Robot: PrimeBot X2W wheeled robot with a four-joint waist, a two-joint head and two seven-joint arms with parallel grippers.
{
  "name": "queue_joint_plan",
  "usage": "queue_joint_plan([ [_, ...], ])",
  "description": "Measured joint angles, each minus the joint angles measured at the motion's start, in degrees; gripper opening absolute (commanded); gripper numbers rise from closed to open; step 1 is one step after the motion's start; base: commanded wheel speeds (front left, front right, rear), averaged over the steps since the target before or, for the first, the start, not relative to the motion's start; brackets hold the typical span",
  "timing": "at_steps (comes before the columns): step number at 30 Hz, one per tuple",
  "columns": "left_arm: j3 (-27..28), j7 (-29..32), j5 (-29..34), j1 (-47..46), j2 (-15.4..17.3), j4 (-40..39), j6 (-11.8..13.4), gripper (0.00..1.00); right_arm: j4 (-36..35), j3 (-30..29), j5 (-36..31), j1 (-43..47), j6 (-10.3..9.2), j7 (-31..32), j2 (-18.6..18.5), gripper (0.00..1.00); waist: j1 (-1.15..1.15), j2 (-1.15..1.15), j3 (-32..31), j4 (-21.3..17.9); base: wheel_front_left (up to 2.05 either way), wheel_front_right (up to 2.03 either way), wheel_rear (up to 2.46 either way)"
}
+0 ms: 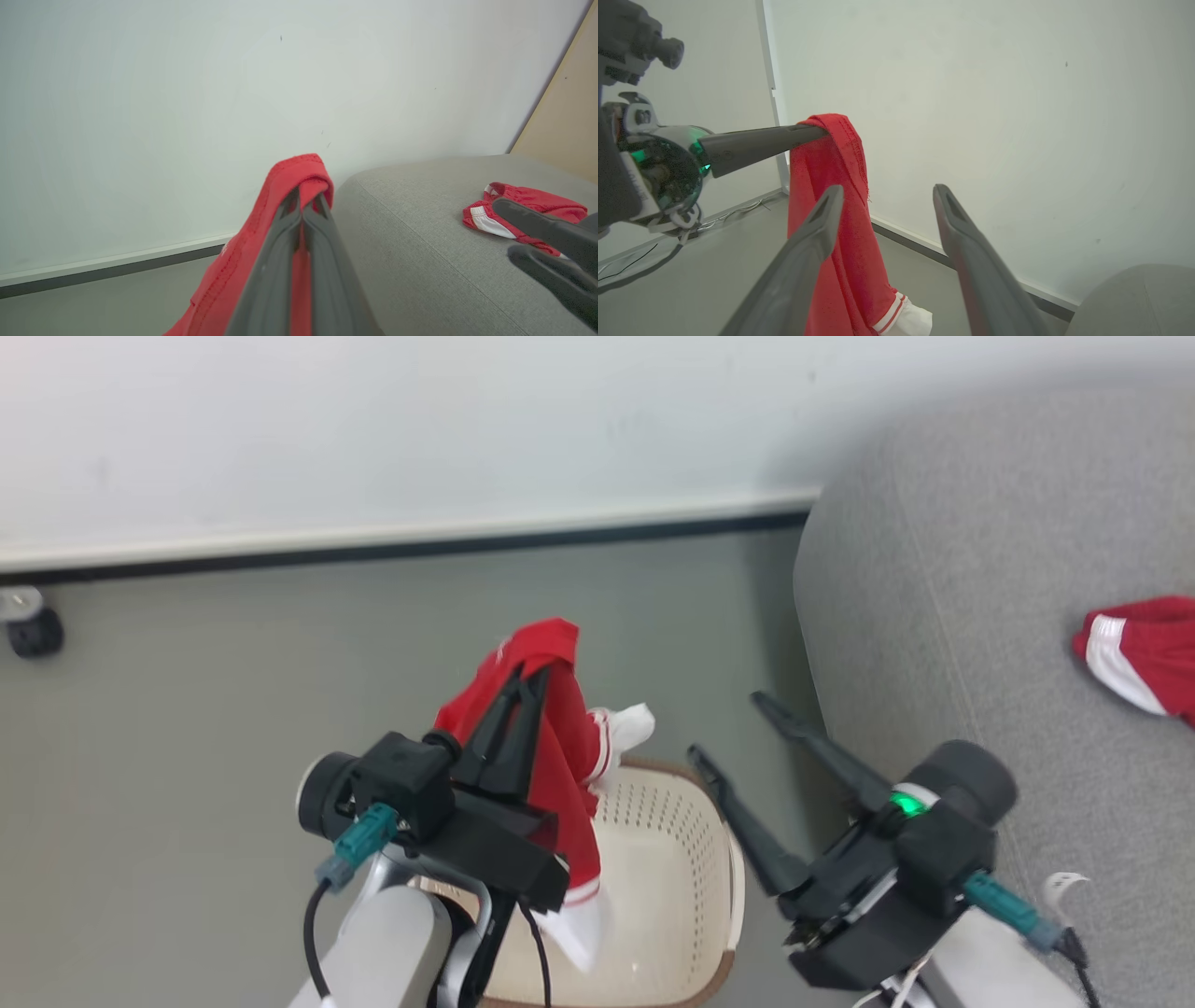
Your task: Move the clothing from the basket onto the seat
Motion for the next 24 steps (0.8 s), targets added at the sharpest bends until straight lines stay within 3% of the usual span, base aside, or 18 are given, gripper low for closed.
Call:
queue_joint_plan([
  [6,-1.04,2.04,-0.49,3.16,0.54,-3.07,-0.49,0.00,1.41,7.05,0.34,-2.04,0.04,0.00,-0.86,1.00,0.00,0.00,-5.26,0.94,0.00,0.00,0.00],
  [24,-6.13,10.04,-3.77,15.42,5.14,-20.64,-2.49,0.00,5.20,14.65,4.35,2.36,0.04,0.00,-1.58,1.00,0.00,0.01,-18.66,4.52,0.00,0.00,0.00],
])
